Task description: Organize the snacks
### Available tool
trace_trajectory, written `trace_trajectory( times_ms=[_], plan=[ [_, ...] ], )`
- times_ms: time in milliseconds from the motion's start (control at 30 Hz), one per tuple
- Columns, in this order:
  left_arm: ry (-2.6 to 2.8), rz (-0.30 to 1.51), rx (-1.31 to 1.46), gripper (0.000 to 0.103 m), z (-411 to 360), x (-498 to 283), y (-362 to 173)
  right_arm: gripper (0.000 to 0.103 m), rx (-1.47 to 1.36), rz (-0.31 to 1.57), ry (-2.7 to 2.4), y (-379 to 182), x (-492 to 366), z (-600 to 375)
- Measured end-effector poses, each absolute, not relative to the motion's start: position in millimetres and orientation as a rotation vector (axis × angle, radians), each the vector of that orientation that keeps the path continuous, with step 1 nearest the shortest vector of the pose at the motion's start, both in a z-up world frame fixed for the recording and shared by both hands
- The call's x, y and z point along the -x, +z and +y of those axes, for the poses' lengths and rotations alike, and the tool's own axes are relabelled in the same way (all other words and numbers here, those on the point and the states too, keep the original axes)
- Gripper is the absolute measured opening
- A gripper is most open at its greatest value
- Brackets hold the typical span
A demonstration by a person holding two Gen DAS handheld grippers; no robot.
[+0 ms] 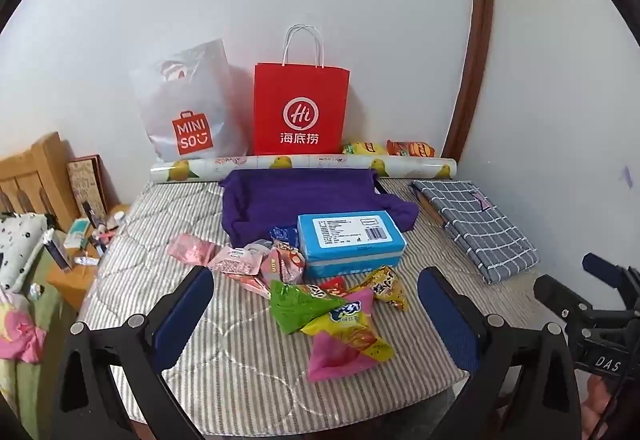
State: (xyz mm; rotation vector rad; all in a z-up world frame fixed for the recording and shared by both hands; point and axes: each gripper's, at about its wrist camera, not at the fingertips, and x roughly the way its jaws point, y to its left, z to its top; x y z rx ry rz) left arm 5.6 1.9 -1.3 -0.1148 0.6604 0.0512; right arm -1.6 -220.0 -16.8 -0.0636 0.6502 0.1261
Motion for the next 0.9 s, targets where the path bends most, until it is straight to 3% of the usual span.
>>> trace_trajectory(
  times_ms=[900],
  plan=[
    [0.061, 0.581, 0.103, 0.103, 4, 16, 18, 0.103, 0.023, 0.666, 0.116, -12, 14, -224]
  ],
)
